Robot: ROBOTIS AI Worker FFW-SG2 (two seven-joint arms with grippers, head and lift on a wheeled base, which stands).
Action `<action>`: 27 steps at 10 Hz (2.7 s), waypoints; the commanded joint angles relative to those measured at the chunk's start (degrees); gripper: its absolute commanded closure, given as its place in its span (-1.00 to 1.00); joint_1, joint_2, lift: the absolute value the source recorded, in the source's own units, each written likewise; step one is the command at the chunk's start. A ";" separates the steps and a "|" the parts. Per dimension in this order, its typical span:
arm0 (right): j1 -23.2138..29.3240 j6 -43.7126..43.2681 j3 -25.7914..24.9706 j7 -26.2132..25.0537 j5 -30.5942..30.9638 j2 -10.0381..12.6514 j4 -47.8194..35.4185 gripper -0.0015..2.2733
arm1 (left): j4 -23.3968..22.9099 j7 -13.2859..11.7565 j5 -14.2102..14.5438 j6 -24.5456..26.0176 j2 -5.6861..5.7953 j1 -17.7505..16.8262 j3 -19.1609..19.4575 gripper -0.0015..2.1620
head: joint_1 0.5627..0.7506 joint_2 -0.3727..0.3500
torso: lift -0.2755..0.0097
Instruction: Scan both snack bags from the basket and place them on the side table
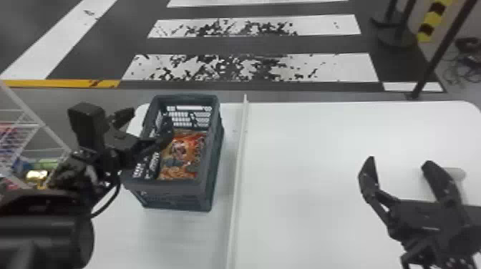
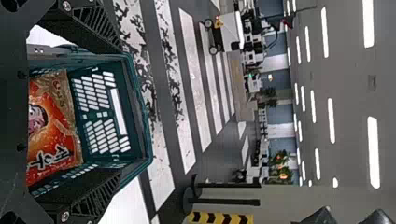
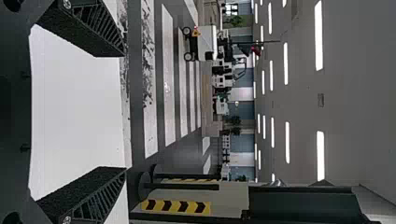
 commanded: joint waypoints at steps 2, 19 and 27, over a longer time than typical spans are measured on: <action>0.67 -0.36 -0.67 0.00 -0.32 -0.01 0.00 -0.95 | 3.50 -6.74 -8.40 5.24 1.67 -5.15 -1.20 -0.92 | 0.41 0.37 | 0.41; -0.82 0.00 -1.19 0.17 -2.17 -0.62 2.02 -0.95 | 37.25 -27.57 -31.16 24.04 2.90 -31.34 -21.59 -1.00 | 0.41 0.23 | 0.41; -0.39 0.00 -1.37 0.35 -3.22 -0.80 2.20 -0.95 | 37.78 -29.42 -31.52 23.87 2.29 -30.02 -20.45 0.98 | 0.41 0.20 | 0.41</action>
